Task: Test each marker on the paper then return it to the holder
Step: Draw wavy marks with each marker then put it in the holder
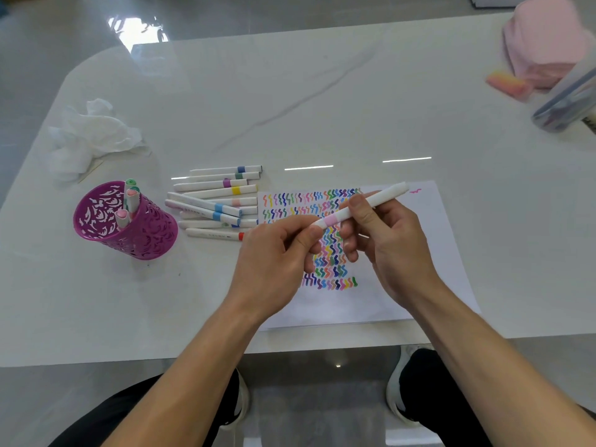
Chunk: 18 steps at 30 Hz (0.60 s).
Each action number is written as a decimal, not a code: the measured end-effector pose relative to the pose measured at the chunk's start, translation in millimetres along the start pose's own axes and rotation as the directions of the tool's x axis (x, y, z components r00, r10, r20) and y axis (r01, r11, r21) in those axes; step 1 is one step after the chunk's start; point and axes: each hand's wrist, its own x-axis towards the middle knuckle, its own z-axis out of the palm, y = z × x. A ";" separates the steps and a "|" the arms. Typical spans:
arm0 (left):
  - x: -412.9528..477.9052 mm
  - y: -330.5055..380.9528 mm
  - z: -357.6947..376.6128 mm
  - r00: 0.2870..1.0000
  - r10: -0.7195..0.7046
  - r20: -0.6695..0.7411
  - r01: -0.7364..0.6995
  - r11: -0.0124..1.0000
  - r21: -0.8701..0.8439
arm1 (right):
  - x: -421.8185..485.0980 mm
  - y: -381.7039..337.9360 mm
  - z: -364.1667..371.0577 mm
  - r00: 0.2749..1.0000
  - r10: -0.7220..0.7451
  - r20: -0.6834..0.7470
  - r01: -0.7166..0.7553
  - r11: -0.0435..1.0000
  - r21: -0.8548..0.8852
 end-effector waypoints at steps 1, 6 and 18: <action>0.3 0.0 0.0 1.000 0.004 -0.001 -0.004 1.000 0.003 | -0.5 0.0 0.3 1.000 -0.002 0.004 0.002 1.000 0.007; 0.4 -4.1 1.9 1.000 -0.011 -0.013 0.011 0.999 0.030 | -3.3 0.2 4.9 1.000 -0.017 -0.004 0.017 1.000 0.000; 3.0 4.0 -11.0 0.998 0.036 -0.055 -0.036 0.999 0.012 | -0.3 -1.9 6.3 0.998 0.042 0.045 -0.042 0.999 -0.003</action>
